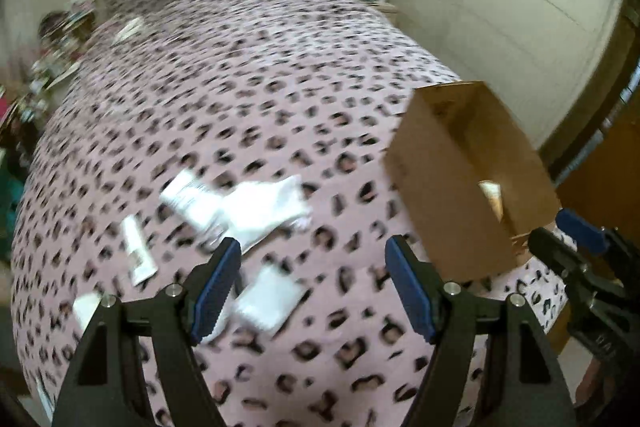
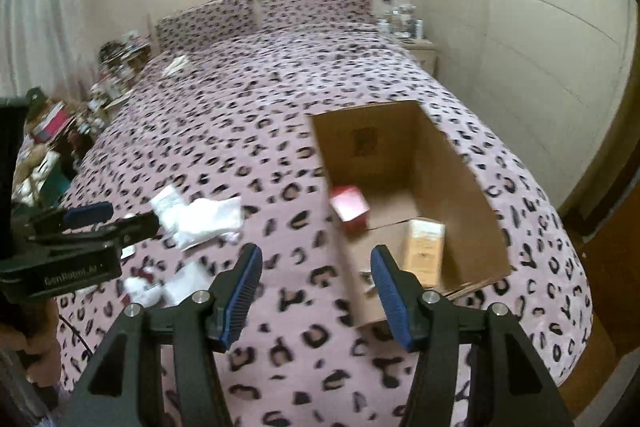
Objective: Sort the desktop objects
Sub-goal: 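Withdraw both tools from the box back over the bed items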
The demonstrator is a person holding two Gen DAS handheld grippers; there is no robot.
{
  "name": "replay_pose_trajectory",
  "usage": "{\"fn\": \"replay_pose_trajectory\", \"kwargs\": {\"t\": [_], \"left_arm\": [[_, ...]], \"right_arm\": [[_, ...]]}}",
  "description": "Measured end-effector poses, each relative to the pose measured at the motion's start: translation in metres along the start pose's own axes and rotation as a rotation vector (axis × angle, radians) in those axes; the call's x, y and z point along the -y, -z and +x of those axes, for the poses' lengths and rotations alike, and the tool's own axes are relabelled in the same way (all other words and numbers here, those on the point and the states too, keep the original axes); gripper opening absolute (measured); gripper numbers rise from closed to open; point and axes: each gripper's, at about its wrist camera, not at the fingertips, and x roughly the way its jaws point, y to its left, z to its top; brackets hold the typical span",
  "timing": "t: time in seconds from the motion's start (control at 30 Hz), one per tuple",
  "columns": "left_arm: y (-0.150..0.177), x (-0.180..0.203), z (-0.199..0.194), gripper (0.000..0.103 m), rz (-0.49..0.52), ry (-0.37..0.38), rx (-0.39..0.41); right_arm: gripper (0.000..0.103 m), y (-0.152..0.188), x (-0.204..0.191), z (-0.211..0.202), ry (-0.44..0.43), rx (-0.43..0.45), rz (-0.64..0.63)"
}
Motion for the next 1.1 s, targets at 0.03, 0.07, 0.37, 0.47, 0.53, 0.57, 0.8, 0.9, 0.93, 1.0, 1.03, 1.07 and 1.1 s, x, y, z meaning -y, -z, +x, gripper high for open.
{"fn": "replay_pose_trajectory", "kwargs": {"t": [0.03, 0.07, 0.37, 0.47, 0.53, 0.57, 0.8, 0.9, 0.93, 1.0, 1.03, 1.07, 1.1], "left_arm": [[0.007, -0.01, -0.004, 0.076, -0.014, -0.01, -0.001], [0.015, -0.018, -0.008, 0.076, -0.025, -0.023, -0.002], [0.067, -0.086, -0.027, 0.076, -0.138, -0.09, -0.038], [0.08, -0.104, -0.029, 0.076, -0.171, -0.112, -0.046], [0.09, -0.116, -0.033, 0.076, -0.198, -0.121, -0.048], [0.093, -0.121, -0.033, 0.076, -0.211, -0.126, -0.049], [0.125, -0.165, -0.039, 0.076, -0.293, -0.185, -0.061], [0.144, -0.187, -0.038, 0.076, -0.335, -0.208, -0.071], [0.15, -0.194, -0.037, 0.076, -0.345, -0.217, -0.076], [0.162, -0.206, -0.035, 0.076, -0.368, -0.228, -0.088], [0.168, -0.212, -0.033, 0.076, -0.382, -0.231, -0.095], [0.173, -0.218, -0.03, 0.076, -0.395, -0.234, -0.103], [0.178, -0.222, -0.028, 0.076, -0.407, -0.236, -0.11]], "right_arm": [[0.058, 0.002, -0.01, 0.0, -0.011, -0.003, -0.013], [0.058, 0.003, -0.019, -0.001, -0.021, -0.006, -0.024], [0.058, 0.018, -0.091, 0.001, -0.112, -0.036, -0.117], [0.058, 0.025, -0.111, 0.002, -0.142, -0.046, -0.145], [0.058, 0.03, -0.125, 0.003, -0.16, -0.055, -0.165], [0.058, 0.031, -0.129, 0.003, -0.163, -0.059, -0.17], [0.063, 0.052, -0.153, 0.019, -0.224, -0.127, -0.177], [0.063, 0.066, -0.16, 0.03, -0.249, -0.168, -0.165], [0.063, 0.073, -0.163, 0.034, -0.252, -0.182, -0.163], [0.063, 0.081, -0.165, 0.043, -0.259, -0.199, -0.145], [0.063, 0.083, -0.165, 0.046, -0.263, -0.202, -0.137], [0.063, 0.086, -0.165, 0.049, -0.268, -0.205, -0.13], [0.063, 0.088, -0.166, 0.052, -0.266, -0.207, -0.128]]}}
